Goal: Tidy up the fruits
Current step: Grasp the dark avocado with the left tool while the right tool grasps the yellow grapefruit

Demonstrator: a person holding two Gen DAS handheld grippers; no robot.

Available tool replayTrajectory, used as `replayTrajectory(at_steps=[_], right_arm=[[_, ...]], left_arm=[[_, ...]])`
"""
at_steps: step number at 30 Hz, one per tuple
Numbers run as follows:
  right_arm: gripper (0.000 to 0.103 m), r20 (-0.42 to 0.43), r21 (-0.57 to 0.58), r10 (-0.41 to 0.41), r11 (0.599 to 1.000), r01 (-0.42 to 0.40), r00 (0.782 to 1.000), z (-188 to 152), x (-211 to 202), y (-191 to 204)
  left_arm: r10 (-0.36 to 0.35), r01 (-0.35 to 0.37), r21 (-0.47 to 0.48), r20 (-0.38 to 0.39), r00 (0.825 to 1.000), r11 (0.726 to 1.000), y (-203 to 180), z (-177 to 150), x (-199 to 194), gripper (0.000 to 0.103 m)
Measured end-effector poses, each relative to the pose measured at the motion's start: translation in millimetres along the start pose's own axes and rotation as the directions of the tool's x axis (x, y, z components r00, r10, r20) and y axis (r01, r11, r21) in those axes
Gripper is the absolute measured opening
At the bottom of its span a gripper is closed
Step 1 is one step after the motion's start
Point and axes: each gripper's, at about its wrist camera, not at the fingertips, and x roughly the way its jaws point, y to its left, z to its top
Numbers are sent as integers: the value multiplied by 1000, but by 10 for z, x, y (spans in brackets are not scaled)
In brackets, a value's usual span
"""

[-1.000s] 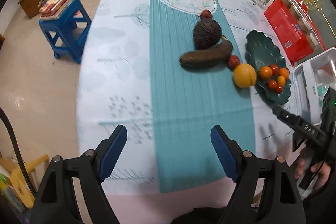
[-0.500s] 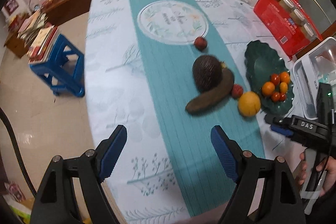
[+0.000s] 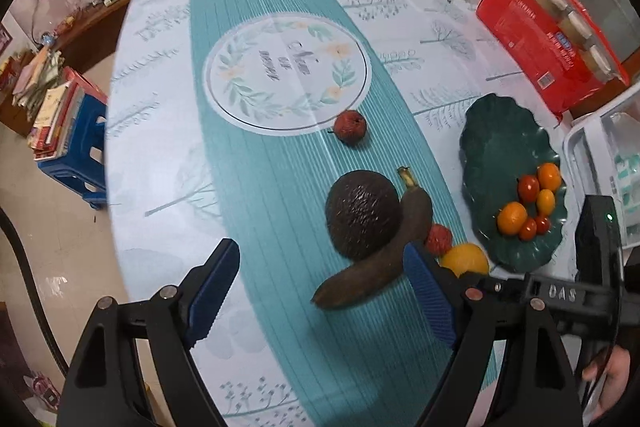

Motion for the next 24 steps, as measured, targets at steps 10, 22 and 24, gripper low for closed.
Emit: replayTrajectory(at_steps=[10, 22, 24], right_arm=[[59, -51, 13, -49, 999, 50, 997, 41, 224, 114], [60, 9, -43, -144, 989, 144, 990, 30, 284, 405], [60, 14, -43, -151, 987, 152, 988, 21, 294, 438]], left_arm=[[-26, 24, -33, -67, 997, 999, -91, 87, 624, 84], [-133, 132, -86, -13, 991, 988, -51, 127, 958, 84], [-141, 139, -88, -17, 990, 986, -57, 125, 1011, 81]])
